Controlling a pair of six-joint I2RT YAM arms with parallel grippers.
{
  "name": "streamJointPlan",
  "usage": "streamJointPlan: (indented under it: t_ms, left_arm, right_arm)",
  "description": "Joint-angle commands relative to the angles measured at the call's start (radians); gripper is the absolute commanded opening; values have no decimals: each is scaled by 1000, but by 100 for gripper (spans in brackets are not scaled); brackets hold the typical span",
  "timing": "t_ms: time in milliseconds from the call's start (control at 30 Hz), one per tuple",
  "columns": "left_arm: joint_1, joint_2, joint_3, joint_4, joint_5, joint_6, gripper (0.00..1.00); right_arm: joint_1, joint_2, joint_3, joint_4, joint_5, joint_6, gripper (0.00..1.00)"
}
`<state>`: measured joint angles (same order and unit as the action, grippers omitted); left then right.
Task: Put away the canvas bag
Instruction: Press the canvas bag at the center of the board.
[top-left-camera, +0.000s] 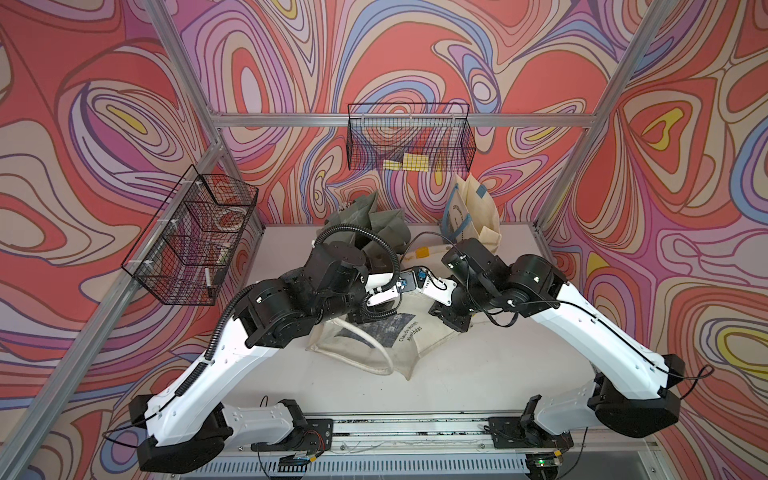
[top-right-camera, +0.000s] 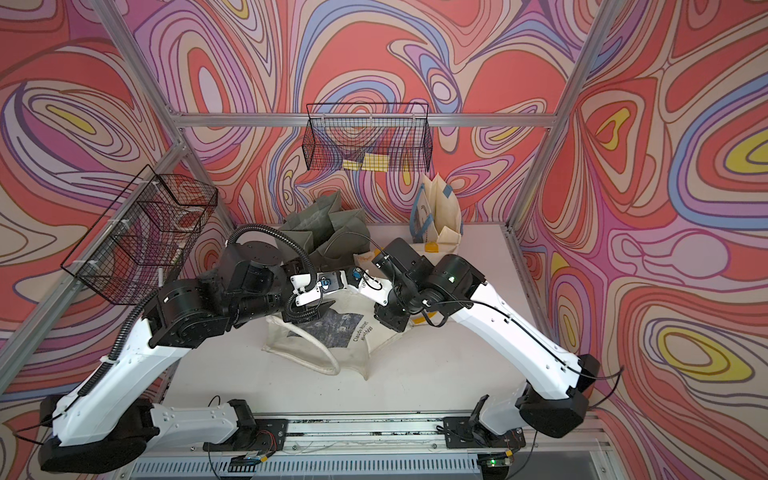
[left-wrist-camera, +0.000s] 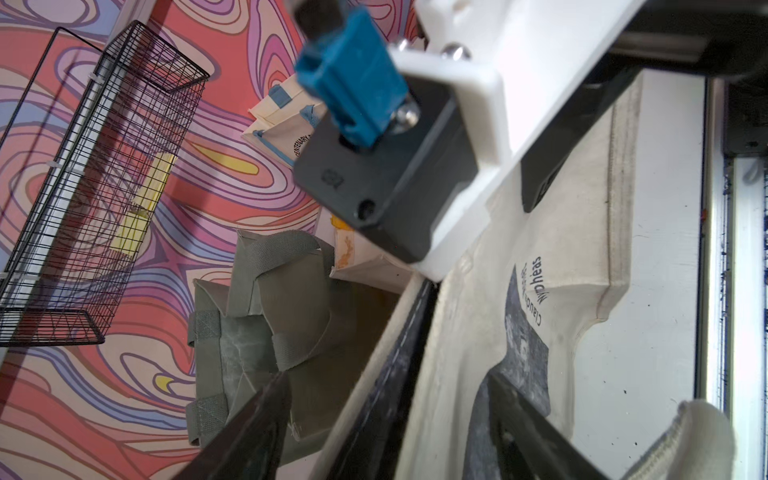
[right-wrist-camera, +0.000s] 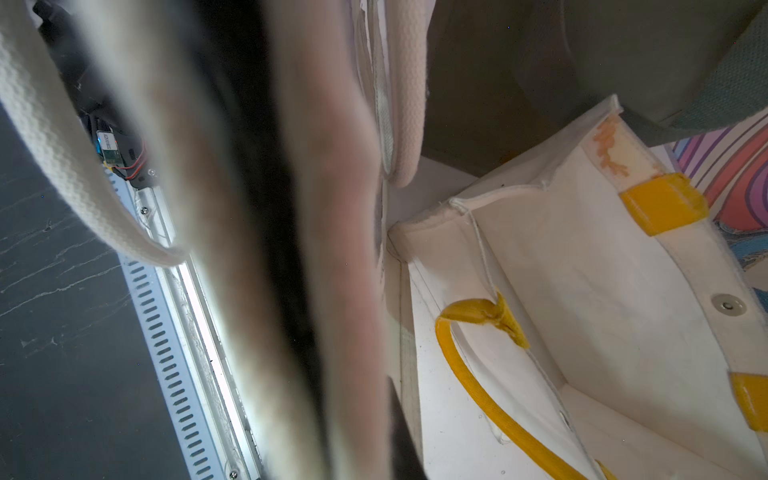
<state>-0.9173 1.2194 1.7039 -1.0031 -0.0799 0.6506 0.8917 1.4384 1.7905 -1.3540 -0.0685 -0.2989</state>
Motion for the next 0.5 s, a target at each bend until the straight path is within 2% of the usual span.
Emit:
streamJointPlan:
  t_ms: [0,67,133,300,400,467]
  left_arm:
    - [0,15,18,-55,13,-6,42]
    - [-2,3,3,-39,10,0,18]
    - [0,-11,-11,-20,11,10,0]
    - [12,-54,-45,45,33,20,0]
    - [41,-96,-70,103,88,14,0]
    - [80,-123,-76,132,160,0,0]
  right_arm:
    - [8,-12,11,61,-9,15,0]
    - [8,-24,-8,75,-11,8,0]
    - [8,-38,-31,93,-18,2,0]
    - [7,-120,-158,190,-52,-25,19]
    - [0,-207,-282,287,-68,-28,39]
    - [-18,-278,-367,370,-95,-8,49]
